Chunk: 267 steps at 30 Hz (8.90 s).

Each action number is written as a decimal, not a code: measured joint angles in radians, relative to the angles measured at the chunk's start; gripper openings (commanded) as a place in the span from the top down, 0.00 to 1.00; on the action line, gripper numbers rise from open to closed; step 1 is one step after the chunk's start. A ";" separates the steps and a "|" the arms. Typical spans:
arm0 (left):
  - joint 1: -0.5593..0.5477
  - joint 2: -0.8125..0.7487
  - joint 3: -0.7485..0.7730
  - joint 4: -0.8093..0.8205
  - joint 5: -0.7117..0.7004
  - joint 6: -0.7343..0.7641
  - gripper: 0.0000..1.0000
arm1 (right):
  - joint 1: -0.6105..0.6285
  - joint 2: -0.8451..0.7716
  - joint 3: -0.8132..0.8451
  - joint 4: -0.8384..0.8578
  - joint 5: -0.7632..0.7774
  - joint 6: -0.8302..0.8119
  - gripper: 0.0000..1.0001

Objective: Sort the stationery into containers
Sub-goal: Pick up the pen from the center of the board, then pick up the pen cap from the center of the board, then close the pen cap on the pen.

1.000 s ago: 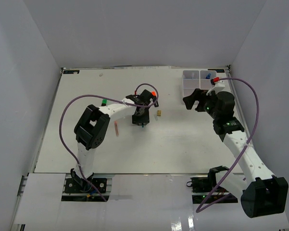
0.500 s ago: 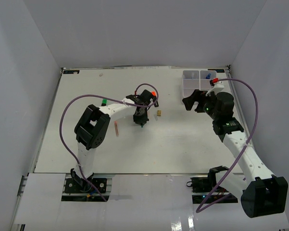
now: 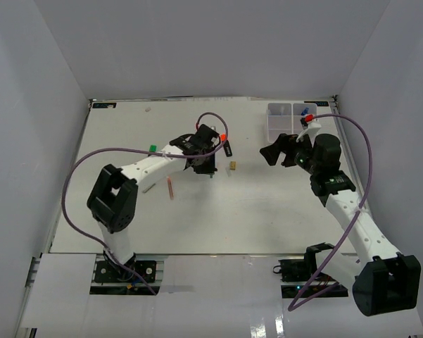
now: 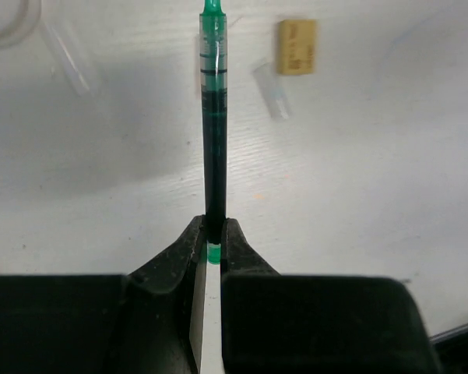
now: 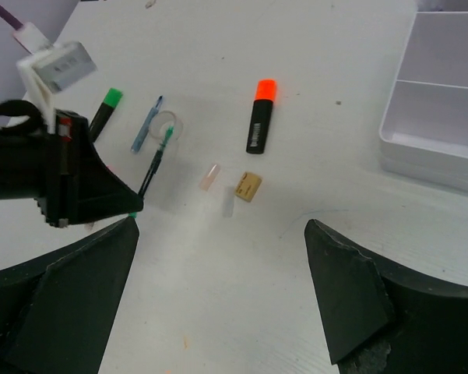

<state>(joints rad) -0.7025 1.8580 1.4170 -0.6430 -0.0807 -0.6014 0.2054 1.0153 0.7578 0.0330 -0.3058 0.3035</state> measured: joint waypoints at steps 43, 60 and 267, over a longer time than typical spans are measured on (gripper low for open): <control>0.000 -0.683 -0.652 0.953 0.489 0.467 0.96 | 0.317 0.205 0.228 0.106 -0.300 0.080 0.44; 0.000 -0.666 -0.640 0.931 0.533 0.480 0.54 | 0.321 0.204 0.224 0.145 -0.307 0.083 0.92; 0.325 -0.642 -0.607 1.143 0.934 0.315 1.00 | 0.466 0.422 0.410 0.776 -0.143 0.214 0.92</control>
<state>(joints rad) -0.3775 1.2156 0.8101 0.4999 0.8532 -0.2867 0.6716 1.4368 1.1675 0.8089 -0.4488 0.5179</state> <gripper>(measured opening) 0.210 0.186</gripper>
